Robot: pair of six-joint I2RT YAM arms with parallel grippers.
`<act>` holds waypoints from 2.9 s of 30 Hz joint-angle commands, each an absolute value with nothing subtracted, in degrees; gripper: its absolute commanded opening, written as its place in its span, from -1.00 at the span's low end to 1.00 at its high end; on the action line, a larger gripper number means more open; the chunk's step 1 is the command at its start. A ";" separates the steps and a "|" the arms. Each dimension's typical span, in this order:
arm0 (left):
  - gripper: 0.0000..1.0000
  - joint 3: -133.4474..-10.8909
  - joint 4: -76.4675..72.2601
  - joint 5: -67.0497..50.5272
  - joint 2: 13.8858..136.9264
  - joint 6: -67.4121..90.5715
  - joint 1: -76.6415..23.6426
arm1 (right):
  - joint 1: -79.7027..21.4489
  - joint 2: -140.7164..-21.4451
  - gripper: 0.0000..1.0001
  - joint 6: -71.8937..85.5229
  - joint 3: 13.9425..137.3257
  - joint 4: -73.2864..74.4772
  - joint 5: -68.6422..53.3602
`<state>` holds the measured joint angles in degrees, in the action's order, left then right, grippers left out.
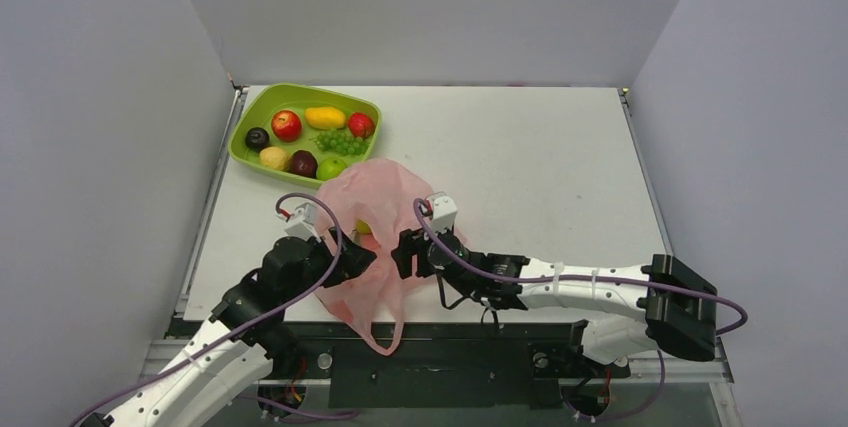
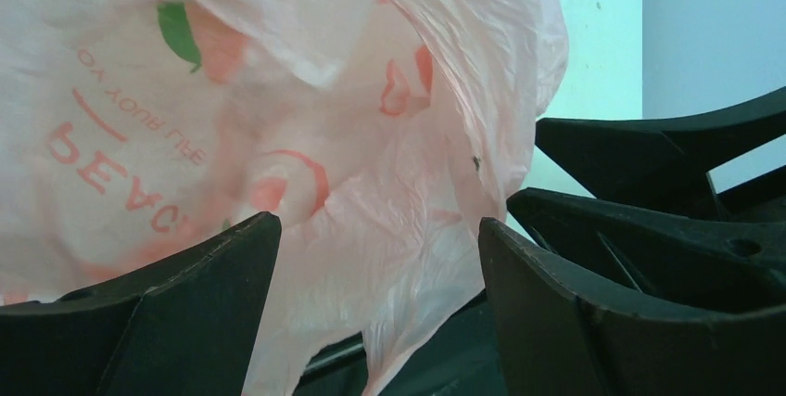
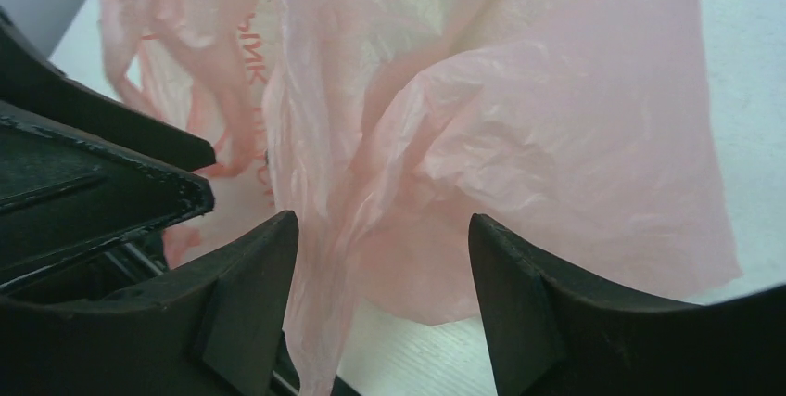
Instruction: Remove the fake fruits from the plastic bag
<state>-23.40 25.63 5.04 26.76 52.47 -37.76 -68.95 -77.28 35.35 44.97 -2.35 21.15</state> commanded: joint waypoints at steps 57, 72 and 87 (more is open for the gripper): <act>0.49 -20.75 -26.01 18.23 61.02 41.39 -35.77 | -70.81 -80.49 -1.00 46.89 42.73 -16.47 19.16; 0.61 -24.46 -30.95 16.37 70.66 40.96 -35.96 | -59.62 -76.14 -0.22 38.75 44.12 -6.64 0.93; 0.62 -30.34 -25.13 12.56 76.24 38.93 -35.85 | -35.50 -85.58 0.02 43.37 61.91 -1.11 -13.03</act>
<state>-26.65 -26.74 14.00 75.29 39.75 -36.16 -37.39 -79.29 41.12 58.94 -1.72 -9.50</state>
